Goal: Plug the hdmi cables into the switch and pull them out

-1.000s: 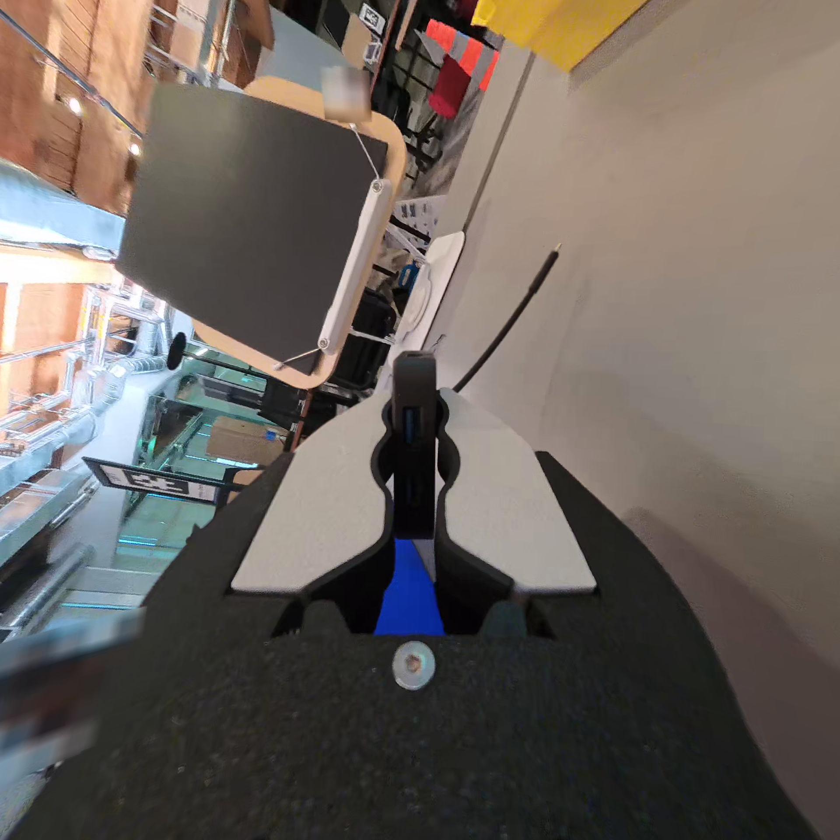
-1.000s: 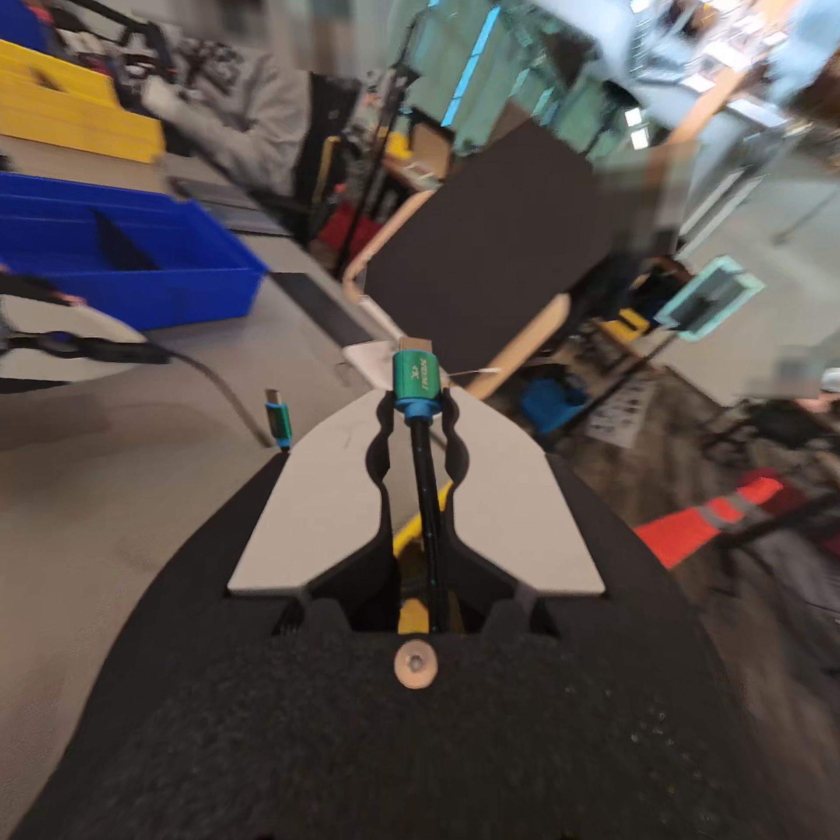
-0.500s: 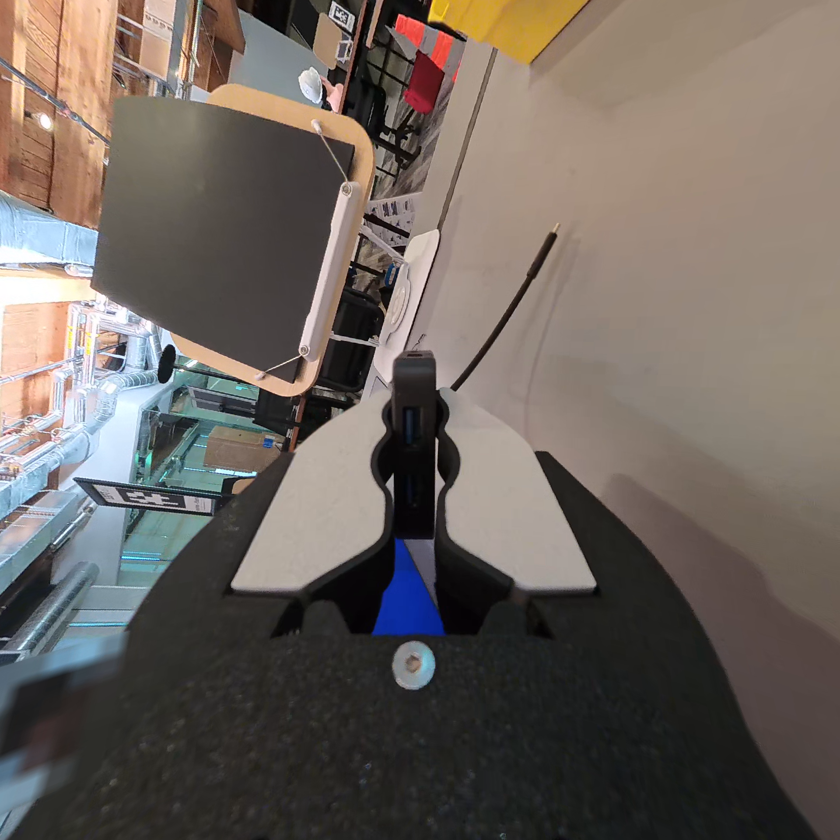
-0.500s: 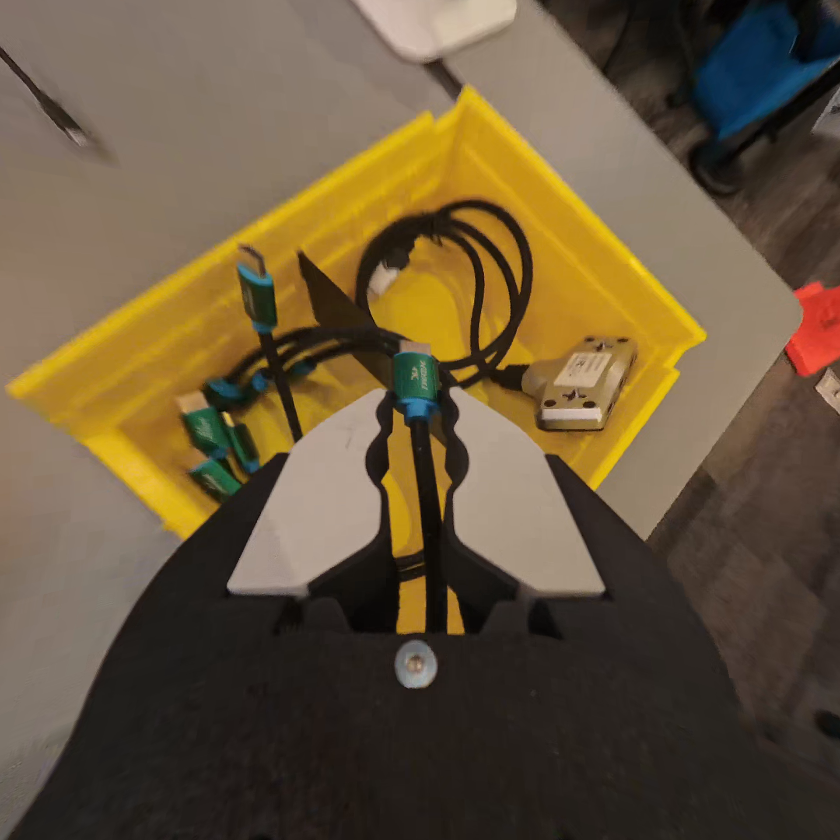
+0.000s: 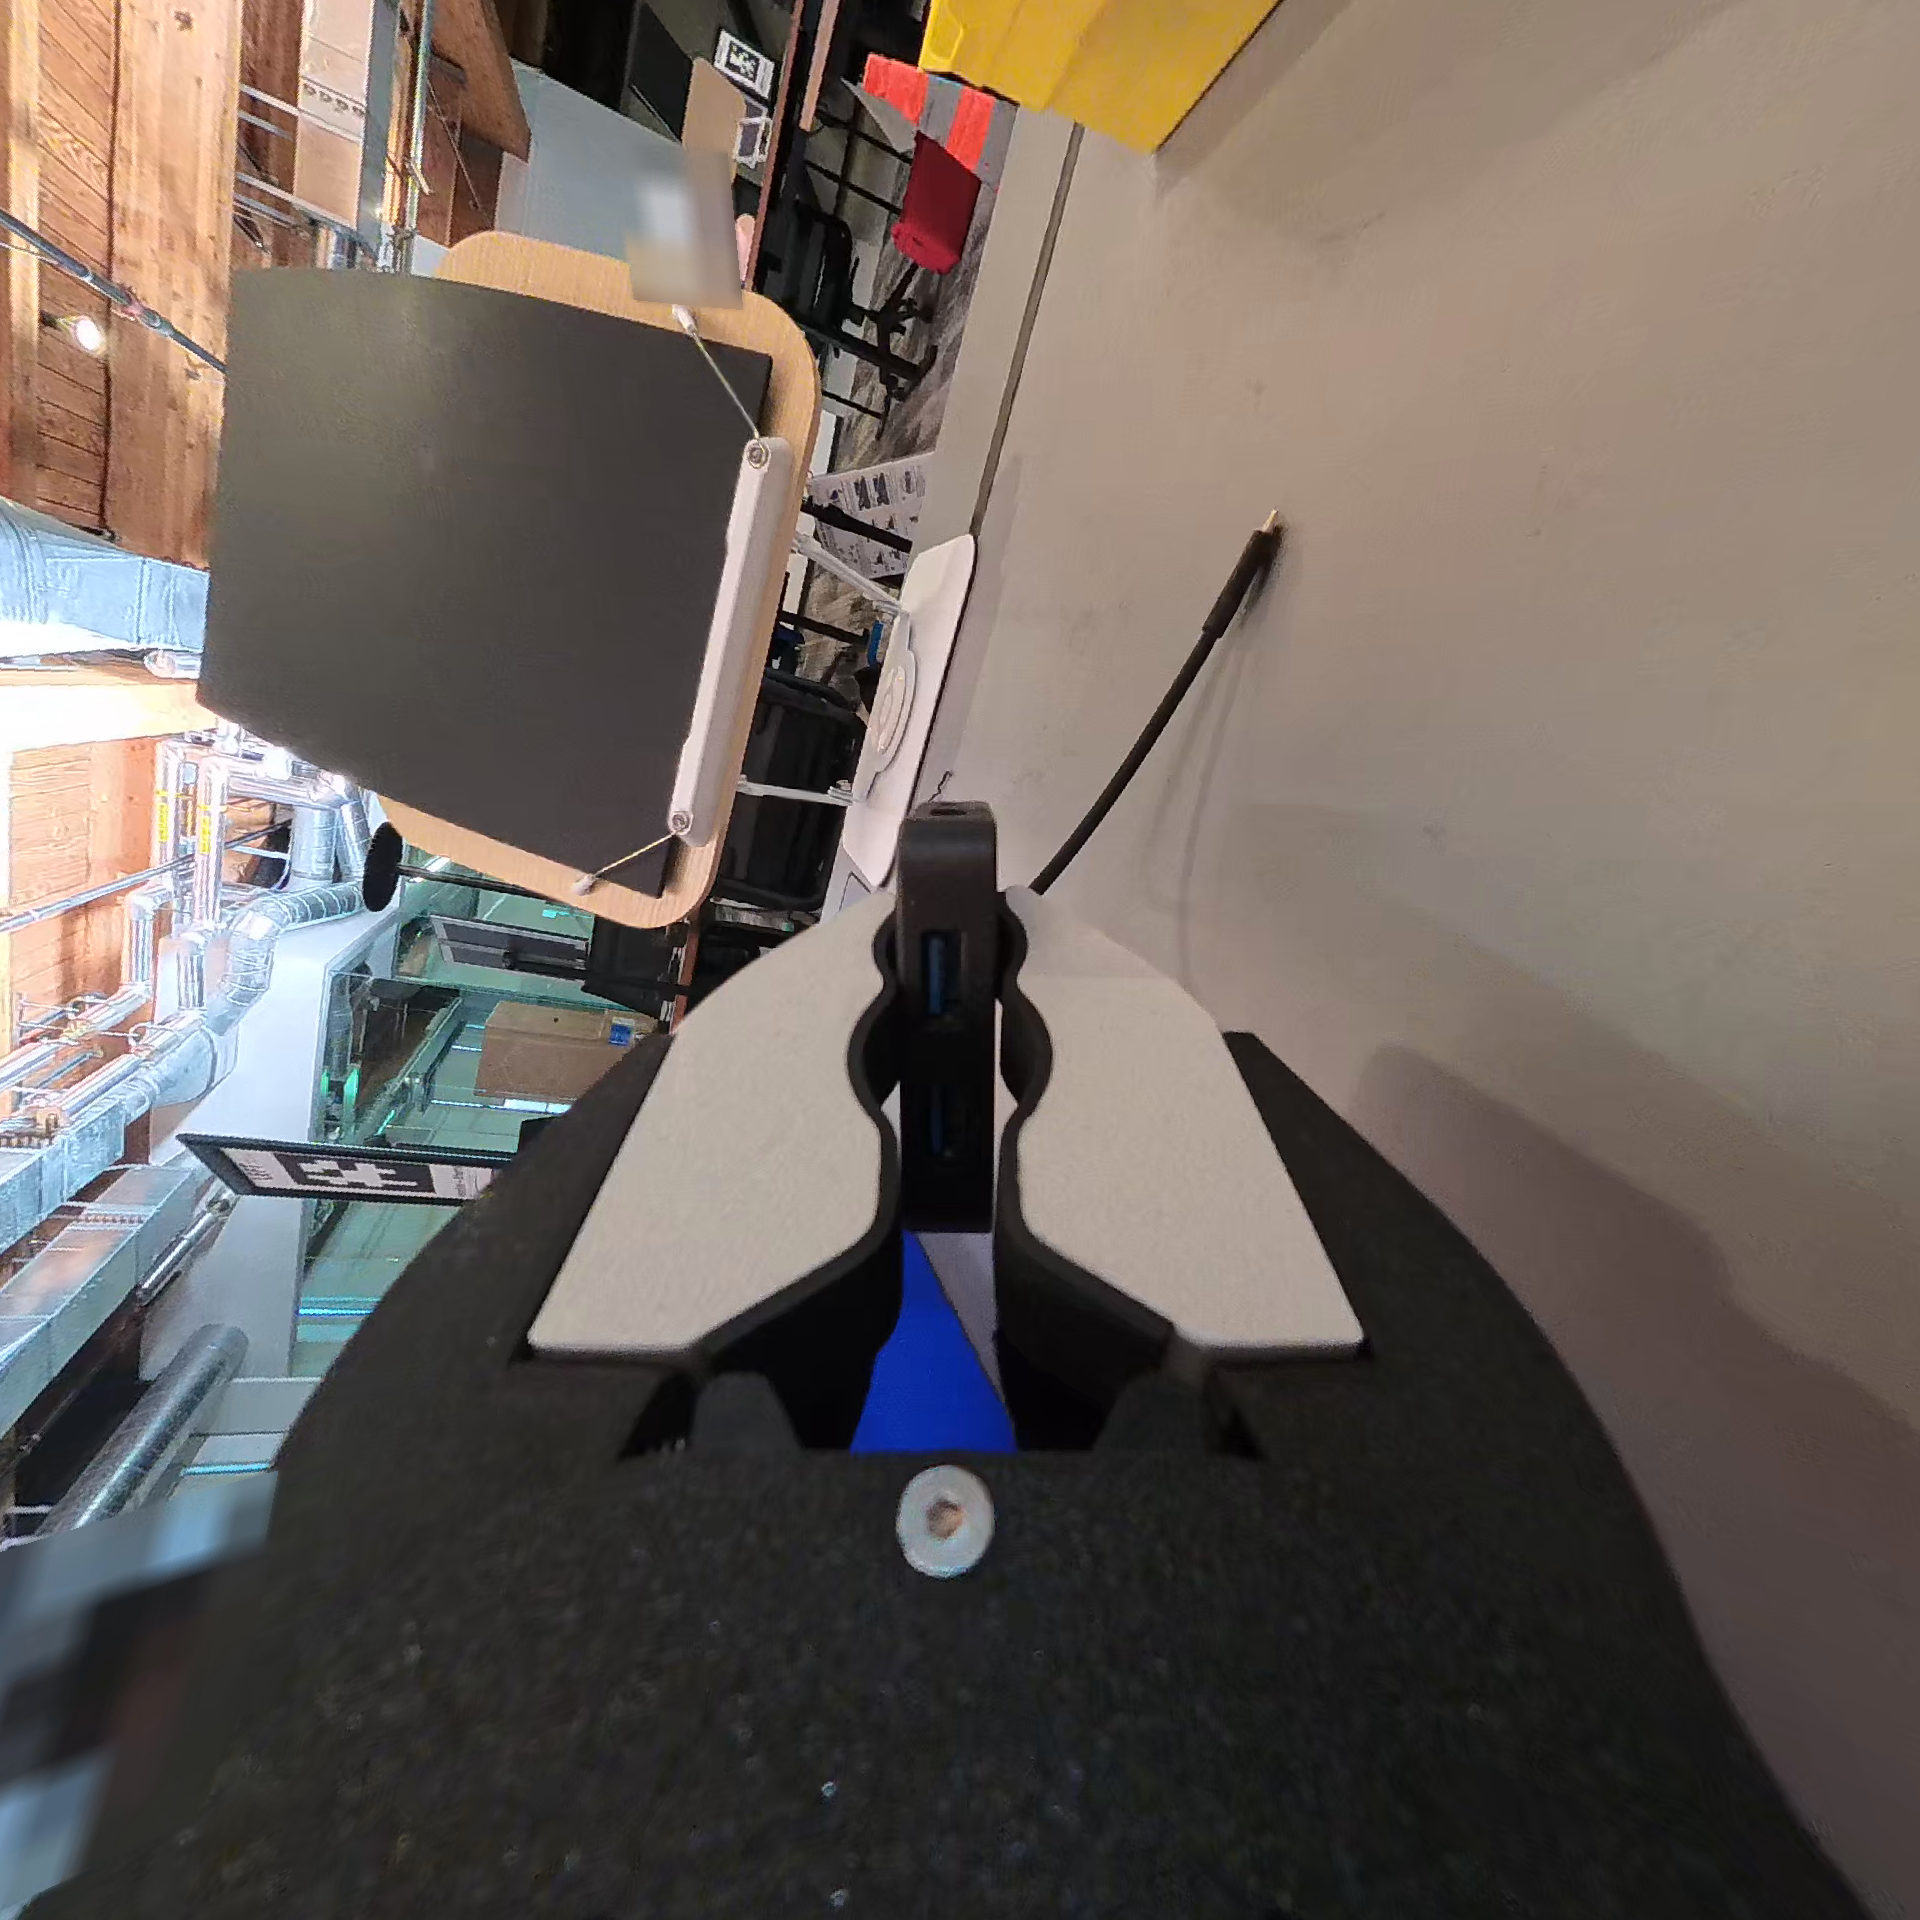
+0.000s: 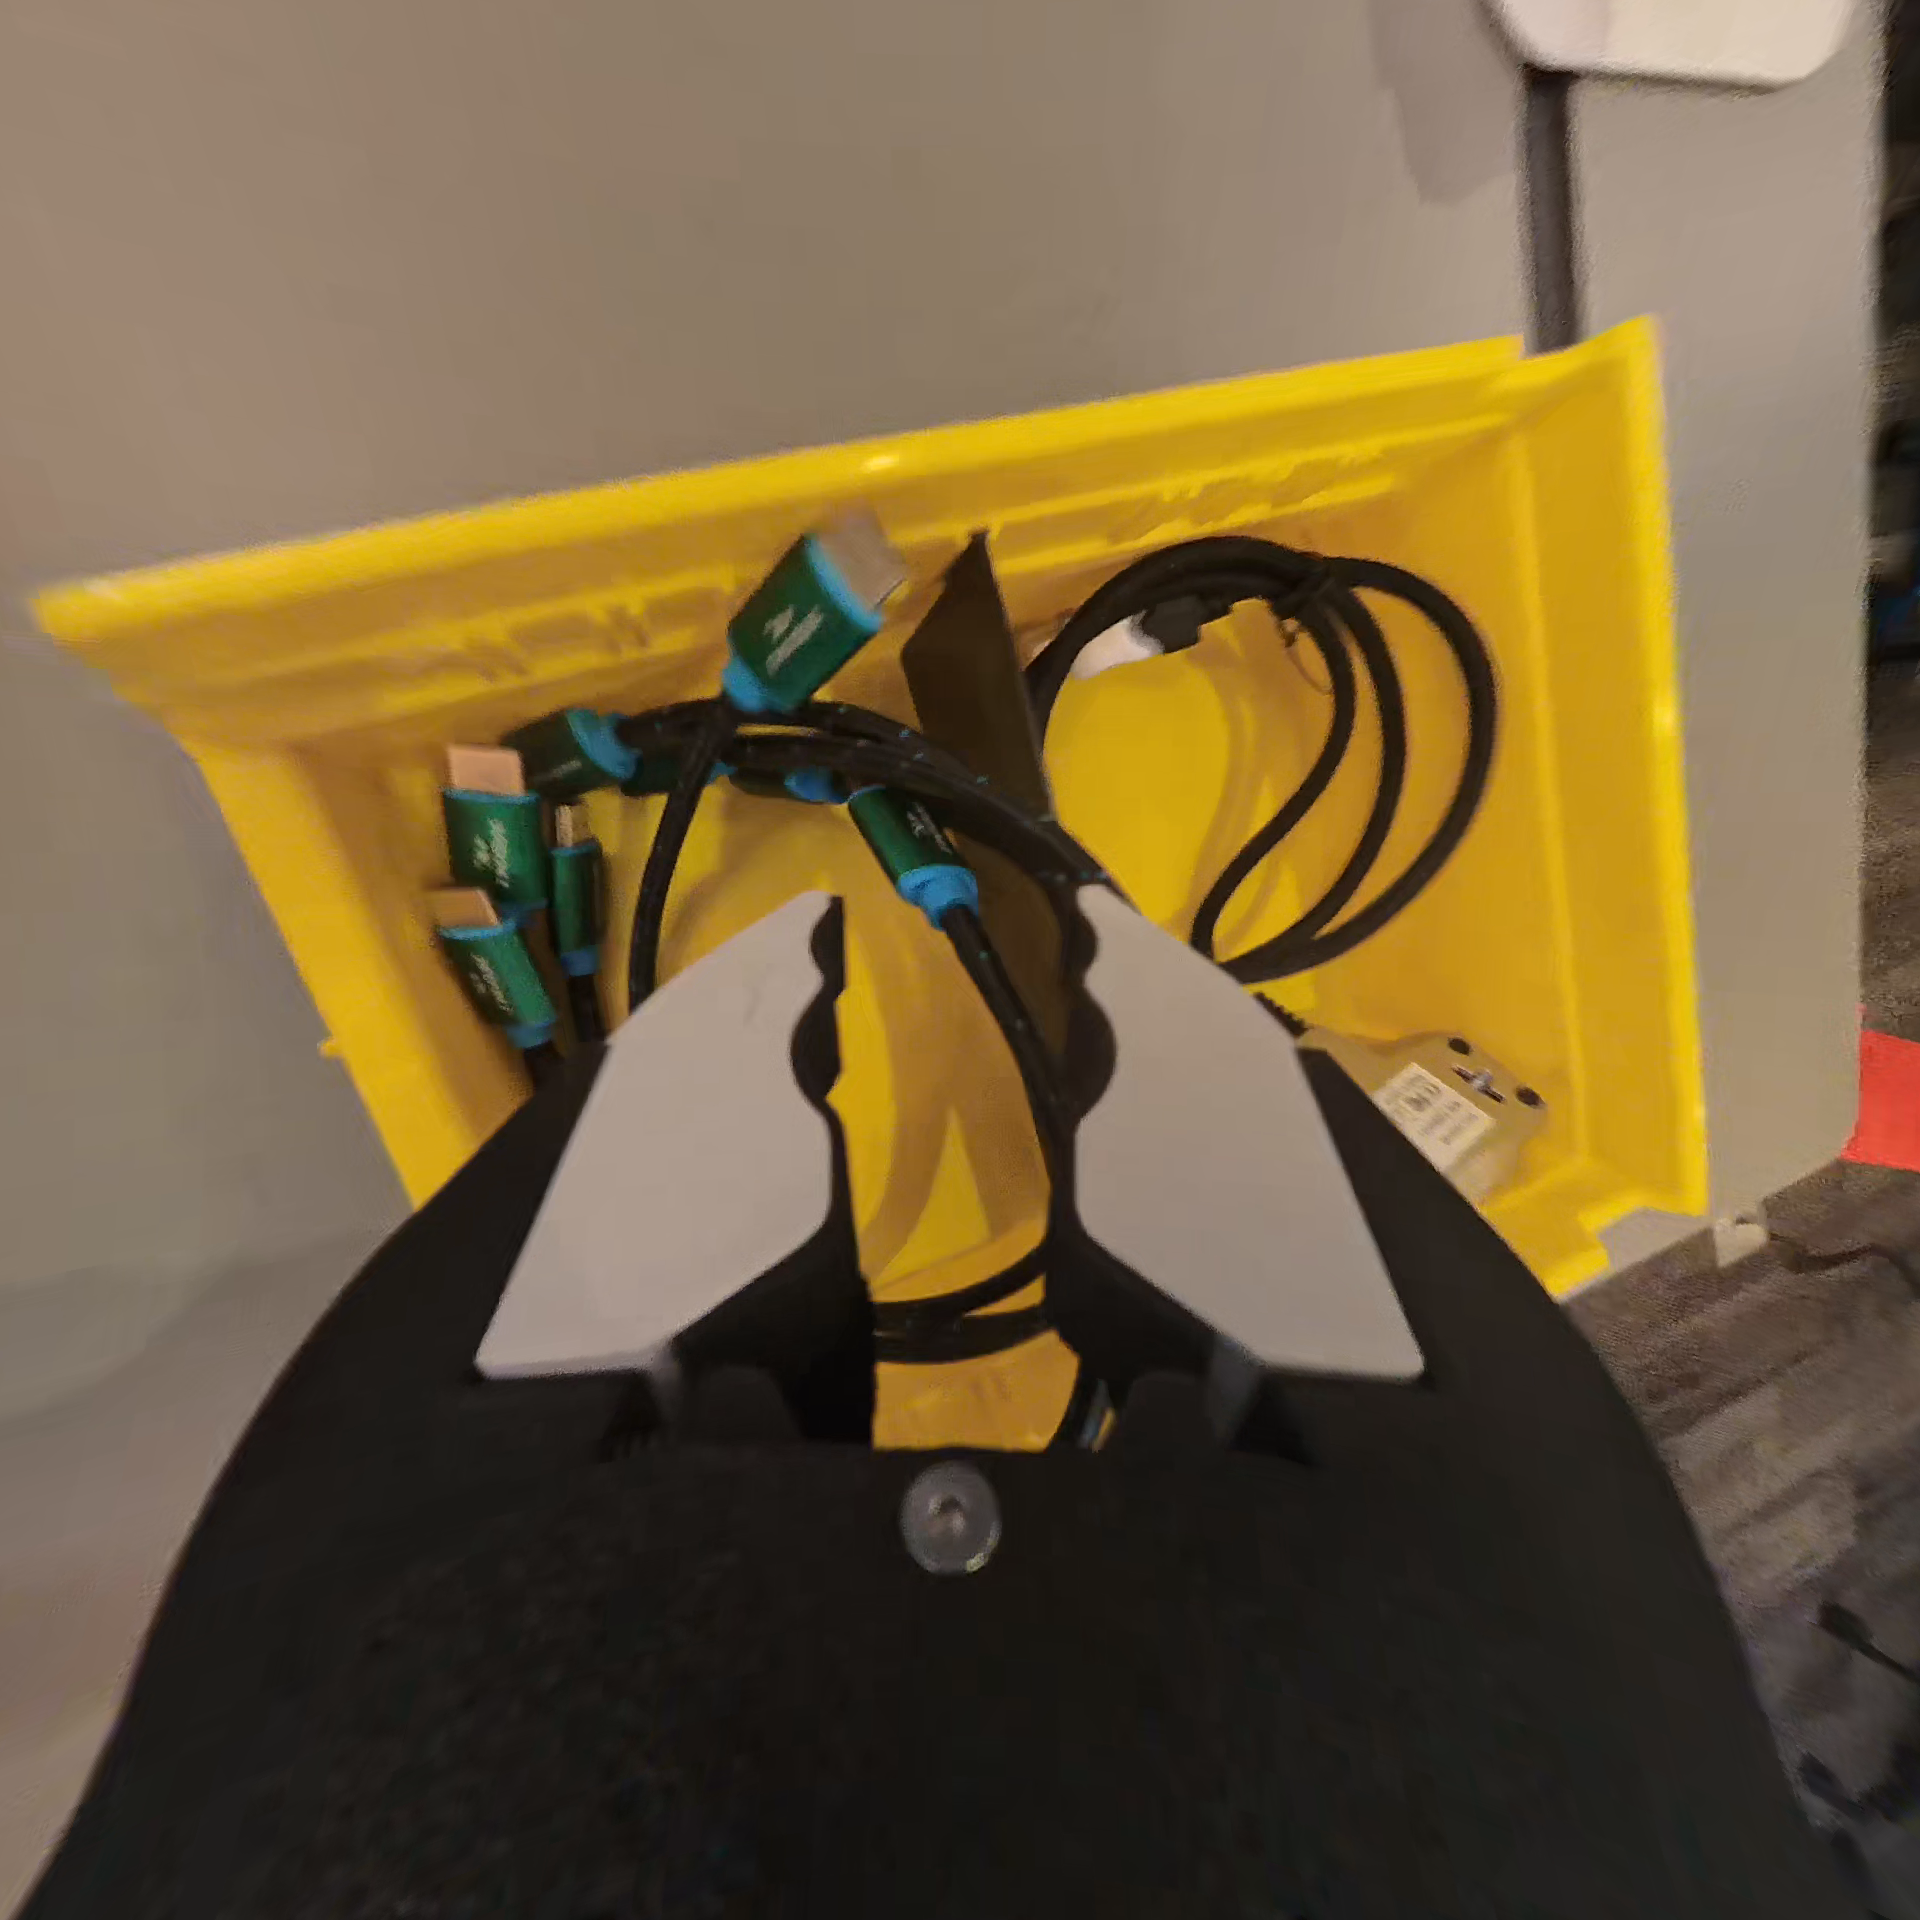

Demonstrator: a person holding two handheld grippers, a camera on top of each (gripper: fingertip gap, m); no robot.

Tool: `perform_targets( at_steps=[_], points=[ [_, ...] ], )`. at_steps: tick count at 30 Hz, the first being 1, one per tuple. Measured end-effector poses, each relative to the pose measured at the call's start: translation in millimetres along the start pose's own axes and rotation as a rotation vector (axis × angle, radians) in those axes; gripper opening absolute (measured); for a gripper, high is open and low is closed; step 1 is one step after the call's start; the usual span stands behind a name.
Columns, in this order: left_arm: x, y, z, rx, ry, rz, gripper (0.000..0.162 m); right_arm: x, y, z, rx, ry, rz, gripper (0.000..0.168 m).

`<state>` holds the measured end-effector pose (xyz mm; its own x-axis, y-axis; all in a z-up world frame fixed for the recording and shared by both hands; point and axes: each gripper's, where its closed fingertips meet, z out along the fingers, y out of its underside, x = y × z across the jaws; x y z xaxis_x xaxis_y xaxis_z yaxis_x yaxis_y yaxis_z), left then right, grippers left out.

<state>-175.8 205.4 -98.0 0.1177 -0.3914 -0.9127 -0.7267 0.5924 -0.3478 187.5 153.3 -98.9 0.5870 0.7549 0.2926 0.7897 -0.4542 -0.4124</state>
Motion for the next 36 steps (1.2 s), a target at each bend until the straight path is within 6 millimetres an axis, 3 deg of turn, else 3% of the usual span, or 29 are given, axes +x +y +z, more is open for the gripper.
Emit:
perform_targets(
  at_steps=[1, 3, 6, 7, 9, 12, 16, 19, 22, 25, 29, 31, 32, 36],
  points=[
    [-0.4, 0.8, -0.2, 0.000, 0.000, -0.007, 0.013, 1.7, -6.2, -12.3, 0.040, 0.013, 0.035, 0.052],
    [-1.8, 2.3, -0.2, 0.002, 0.001, -0.027, 0.013, 2.8, -11.2, -37.6, 0.077, 0.044, 0.083, 0.062],
    [-7.4, 1.5, -0.9, 0.018, -0.009, -0.070, 0.013, 2.0, -25.3, -73.4, 0.122, 0.201, 0.108, 0.056],
    [-9.8, 0.1, -1.7, 0.030, -0.010, -0.091, 0.014, -6.8, -42.6, -81.8, 0.189, 0.236, 0.118, 0.054],
    [-14.5, -3.9, -3.4, 0.059, 0.006, -0.160, 0.014, -42.7, -92.7, -89.6, 0.404, 0.231, 0.141, 0.056],
    [-24.1, -9.5, -6.5, 0.120, 0.091, -0.409, 0.014, -124.8, -168.9, -74.8, 0.744, 0.045, 0.153, 0.058],
    [-53.0, -21.9, -22.1, 0.335, 0.318, -0.998, 0.013, -208.1, -237.0, -42.9, 1.113, -0.300, 0.293, 0.043],
    [-70.4, -38.0, -40.2, 0.584, 0.535, -1.358, 0.013, -242.4, -263.1, 0.2, 1.072, -0.561, 0.456, 0.048],
    [-81.8, -44.0, -51.0, 0.746, 0.683, -1.588, 0.013, -242.9, -286.5, 19.0, 1.089, -0.635, 0.529, 0.048],
    [-88.3, -49.1, -58.8, 0.856, 0.758, -1.711, 0.013, -222.9, -311.8, 12.2, 1.228, -0.646, 0.615, 0.050],
    [-80.0, -62.7, -62.4, 0.877, 0.765, -1.701, 0.013, -212.4, -334.5, -2.8, 1.347, -0.734, 0.678, 0.051],
    [-72.2, -70.9, -62.6, 0.861, 0.774, -1.668, 0.013, -207.7, -339.6, -6.4, 1.373, -0.727, 0.698, 0.039],
    [-69.5, -73.2, -62.3, 0.849, 0.769, -1.653, 0.013, -210.8, -339.4, -4.1, 1.339, -0.733, 0.681, 0.014],
    [-71.7, -63.3, -63.5, 0.793, 0.686, -1.575, 0.018, -205.3, -325.8, -4.9, 1.285, -0.627, 0.625, 0.014]
  ],
)
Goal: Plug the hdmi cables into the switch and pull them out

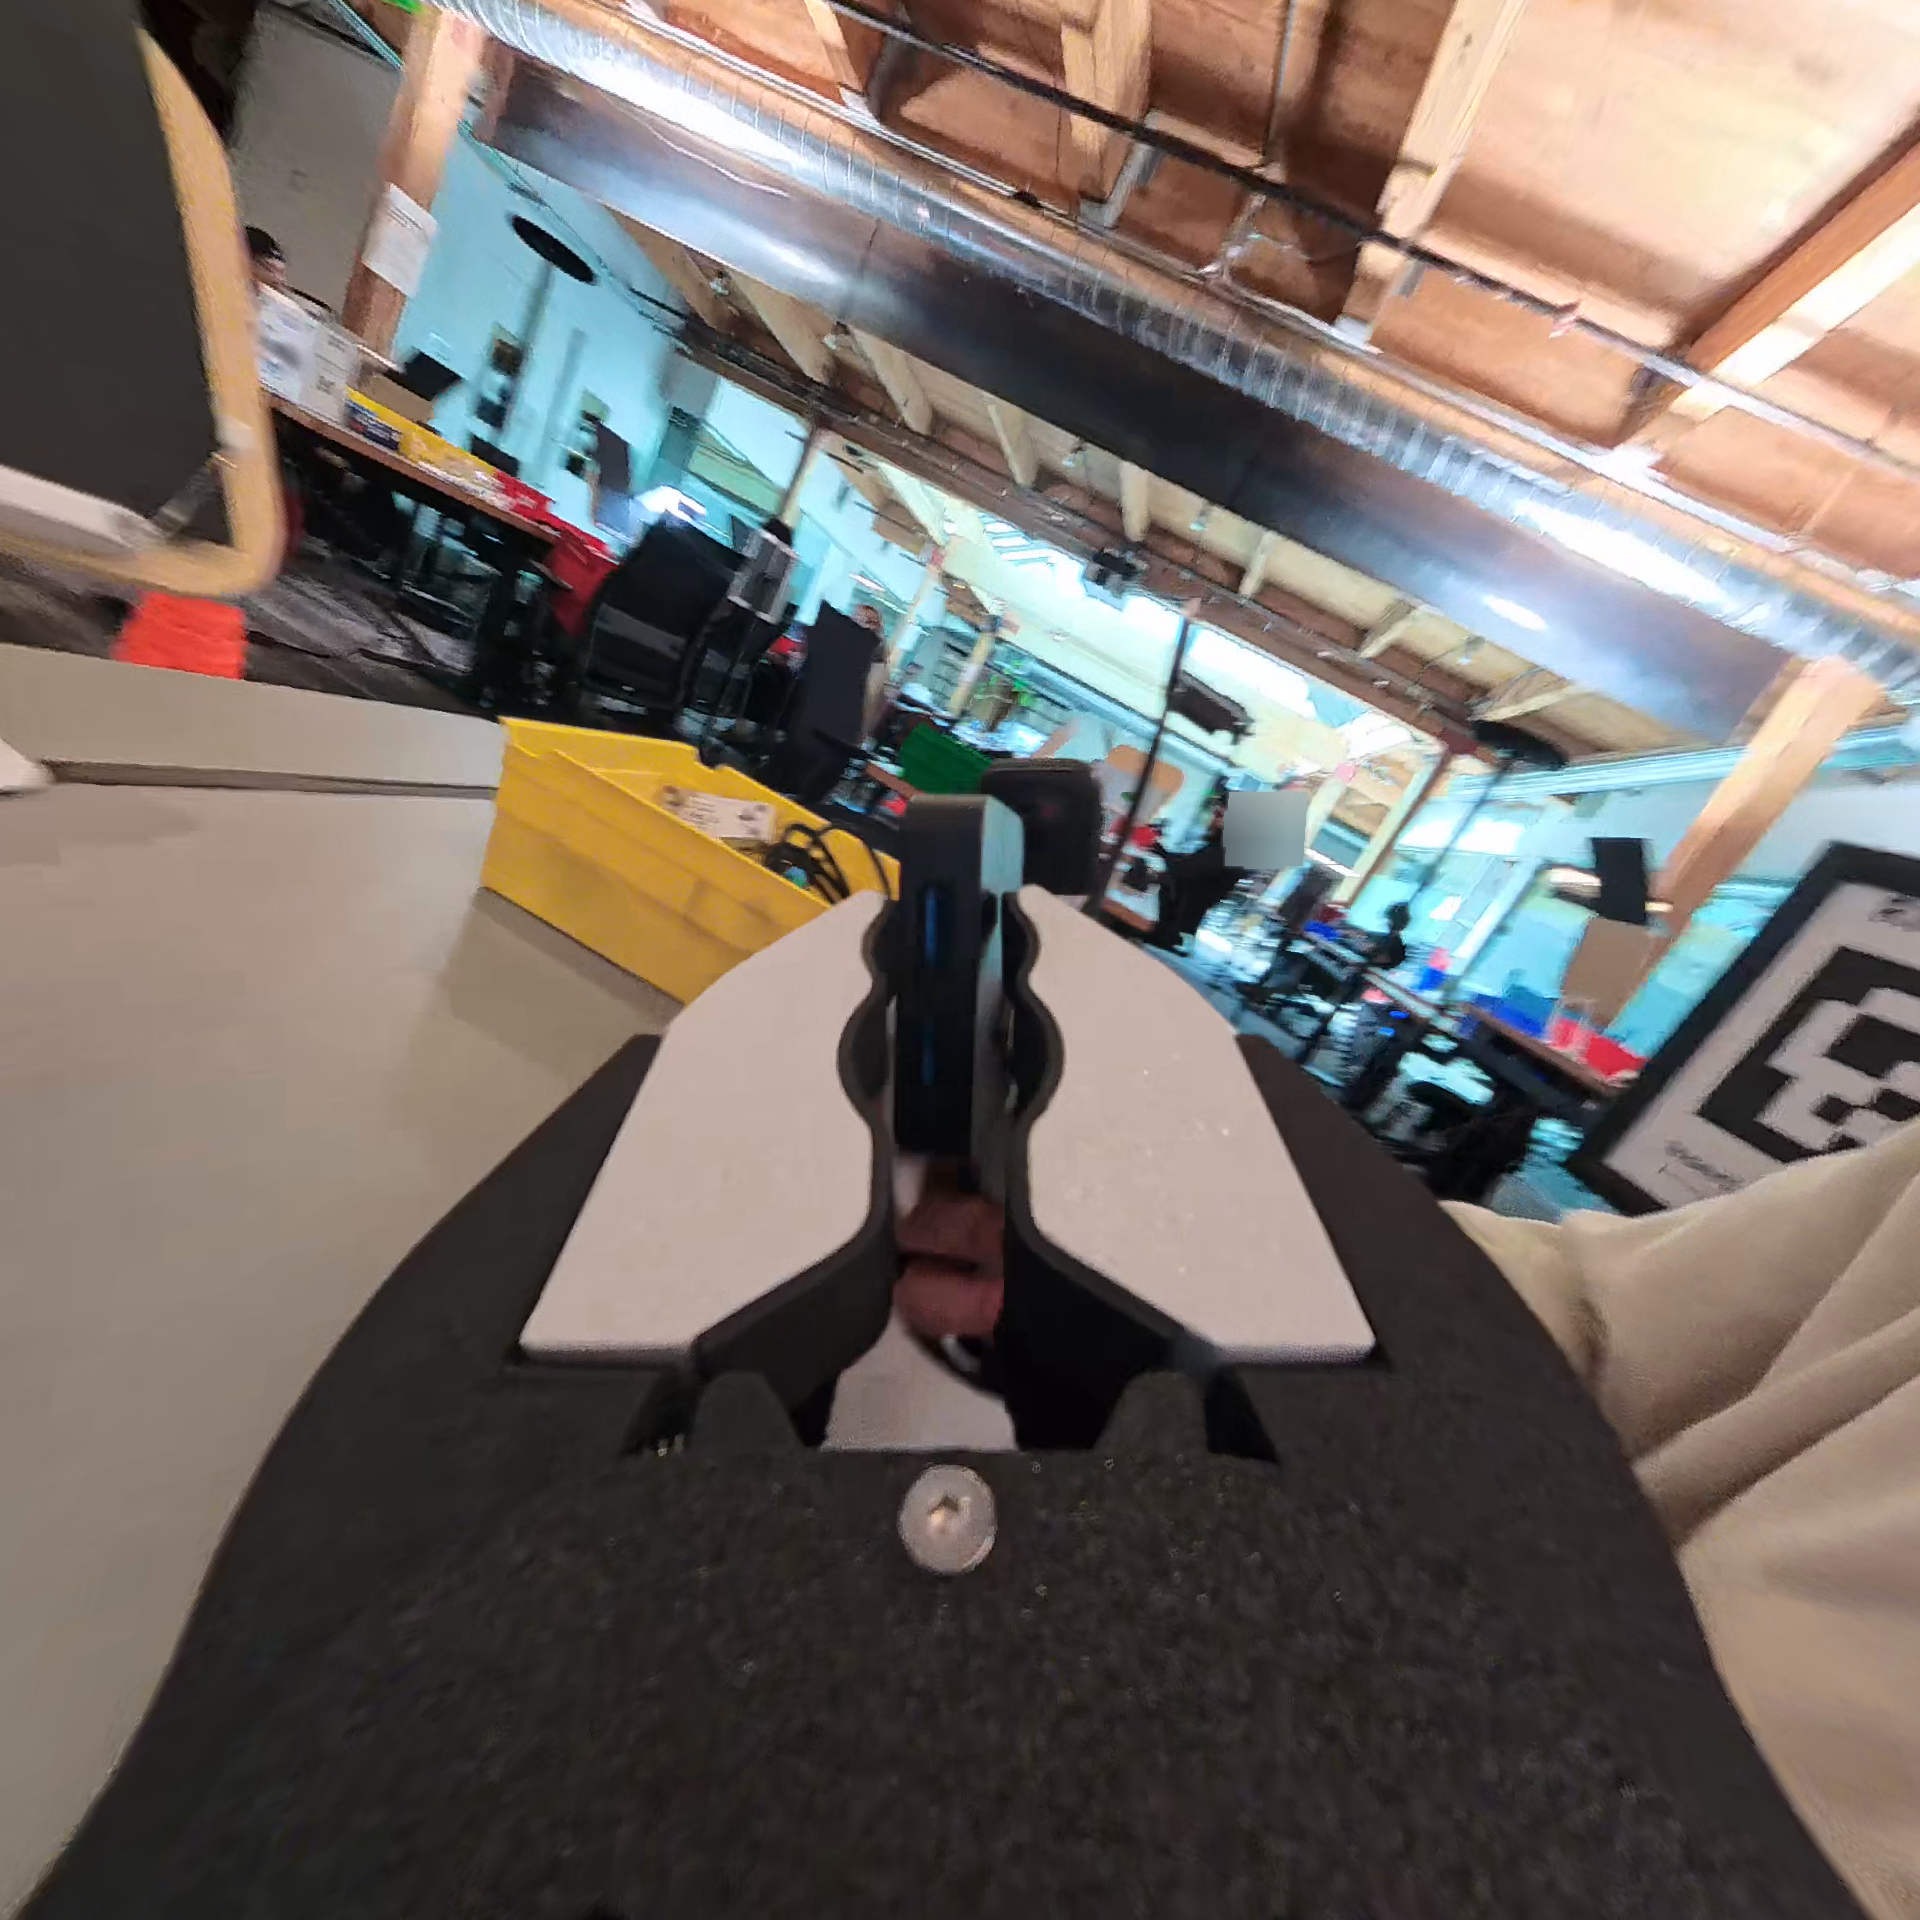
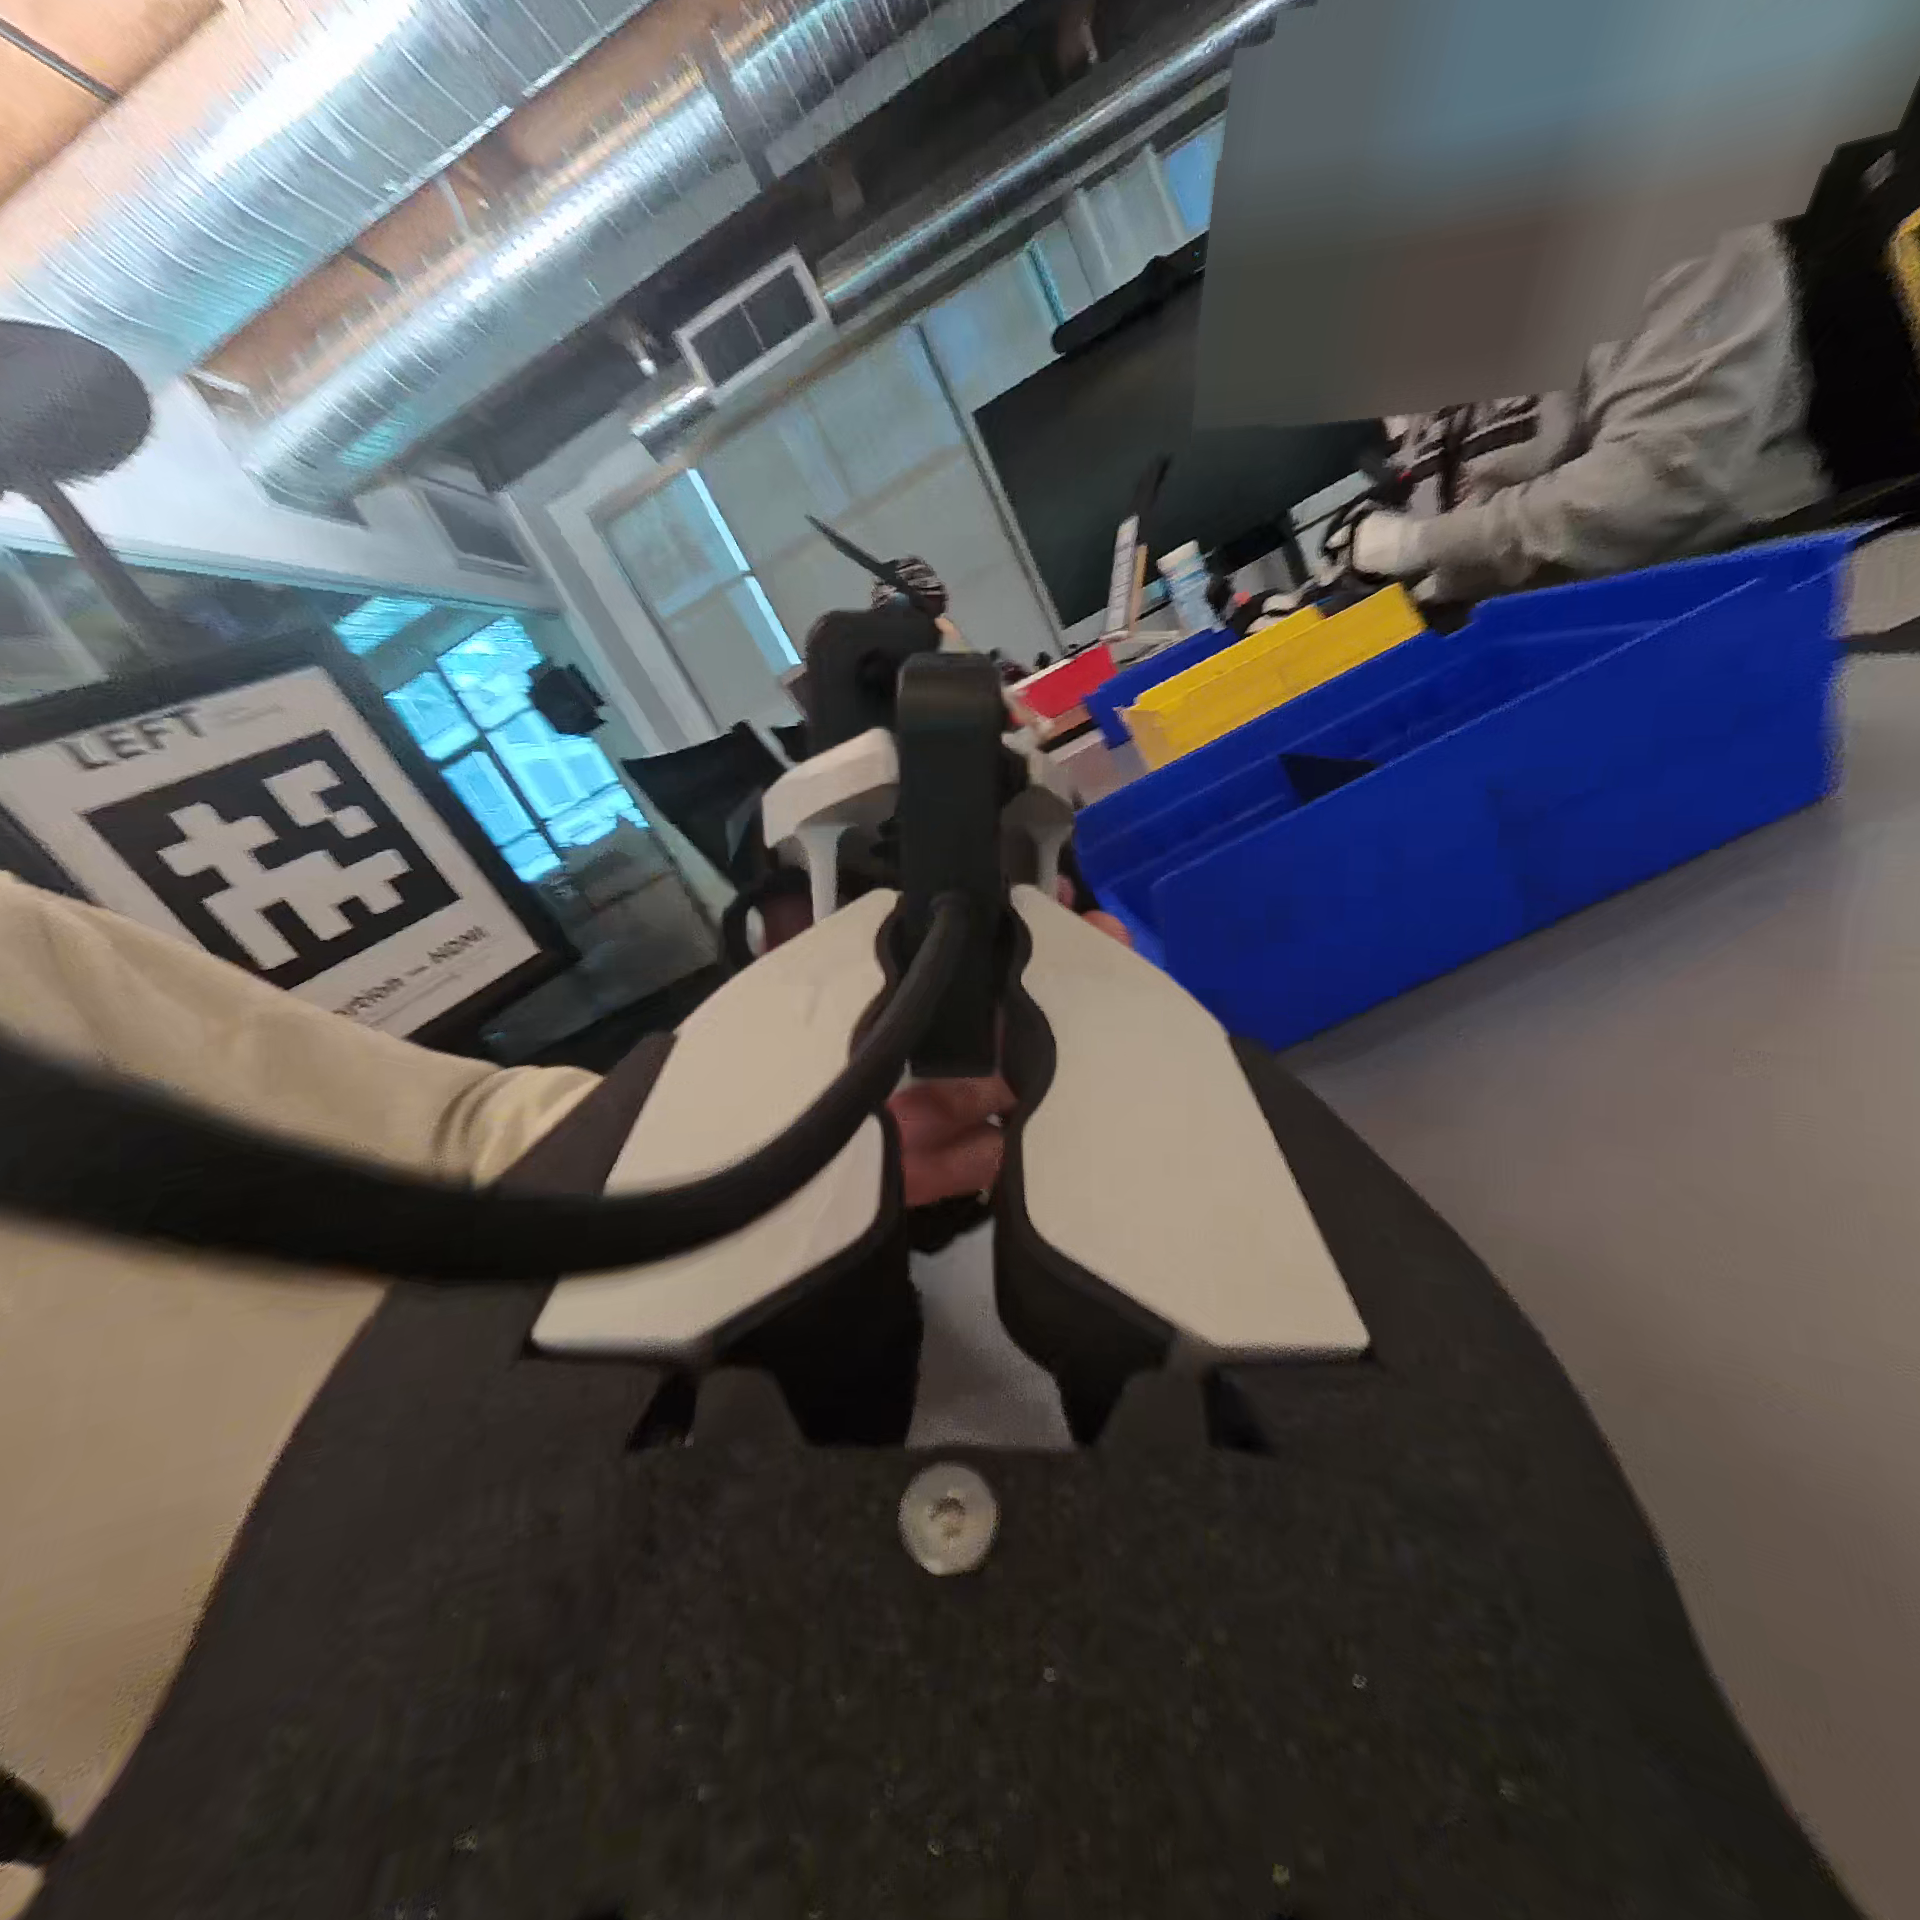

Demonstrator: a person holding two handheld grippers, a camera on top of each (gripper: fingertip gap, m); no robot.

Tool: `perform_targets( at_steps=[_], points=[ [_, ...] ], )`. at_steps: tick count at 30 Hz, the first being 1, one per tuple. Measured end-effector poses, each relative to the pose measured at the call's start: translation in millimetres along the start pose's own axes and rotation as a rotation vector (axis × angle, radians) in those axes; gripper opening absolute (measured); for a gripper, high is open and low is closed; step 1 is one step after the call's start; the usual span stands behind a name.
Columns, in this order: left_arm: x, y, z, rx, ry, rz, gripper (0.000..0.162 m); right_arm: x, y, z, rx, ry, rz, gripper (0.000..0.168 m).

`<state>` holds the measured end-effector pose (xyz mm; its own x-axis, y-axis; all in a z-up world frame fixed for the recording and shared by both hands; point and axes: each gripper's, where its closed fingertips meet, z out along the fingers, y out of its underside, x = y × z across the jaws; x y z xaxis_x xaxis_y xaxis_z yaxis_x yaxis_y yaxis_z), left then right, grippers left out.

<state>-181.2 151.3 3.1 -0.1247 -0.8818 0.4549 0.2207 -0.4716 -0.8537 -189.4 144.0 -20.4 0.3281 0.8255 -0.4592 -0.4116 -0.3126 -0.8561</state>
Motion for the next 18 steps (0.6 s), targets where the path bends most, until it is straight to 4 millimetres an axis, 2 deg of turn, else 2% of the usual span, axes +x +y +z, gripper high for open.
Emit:
perform_targets(
  at_steps=[3, 6, 7, 9, 10, 11, 12, 14, 15, 18],
  points=[
    [-12.6, -4.4, -23.3, -0.031, -0.104, 0.084, 0.018, 13.6, -37.7, -36.5, 0.006, 0.129, -0.063, 0.014],
    [-22.2, 16.0, -43.5, -0.159, -0.191, 0.152, 0.016, 42.0, -93.8, -98.1, -0.106, 0.434, -0.267, 0.014],
    [-23.9, 23.9, -48.4, -0.195, -0.217, 0.173, 0.014, 58.7, -114.2, -128.0, -0.184, 0.590, -0.345, 0.014],
    [-22.5, 36.4, -53.1, -0.241, -0.246, 0.211, 0.011, 96.3, -156.2, -201.0, -0.345, 0.924, -0.428, 0.014],
    [-19.7, 40.9, -52.7, -0.253, -0.248, 0.228, 0.010, 115.8, -173.9, -238.3, -0.419, 1.072, -0.418, 0.014],
    [-16.3, 44.7, -50.4, -0.266, -0.241, 0.246, 0.010, 135.2, -181.6, -269.6, -0.506, 1.163, -0.349, 0.014],
    [-13.2, 49.1, -47.2, -0.285, -0.233, 0.266, 0.009, 153.4, -178.0, -291.2, -0.599, 1.189, -0.216, 0.014],
    [-10.9, 61.5, -40.5, -0.348, -0.228, 0.316, 0.010, 185.7, -160.5, -316.2, -0.764, 1.206, 0.023, 0.014],
    [-11.0, 68.5, -38.1, -0.383, -0.232, 0.347, 0.010, 198.7, -150.0, -318.4, -0.821, 1.188, 0.100, 0.014],
    [-9.9, 78.8, -34.0, -0.423, -0.242, 0.385, 0.010, 225.9, -116.5, -302.4, -0.851, 1.085, 0.415, 0.014]
  ],
)
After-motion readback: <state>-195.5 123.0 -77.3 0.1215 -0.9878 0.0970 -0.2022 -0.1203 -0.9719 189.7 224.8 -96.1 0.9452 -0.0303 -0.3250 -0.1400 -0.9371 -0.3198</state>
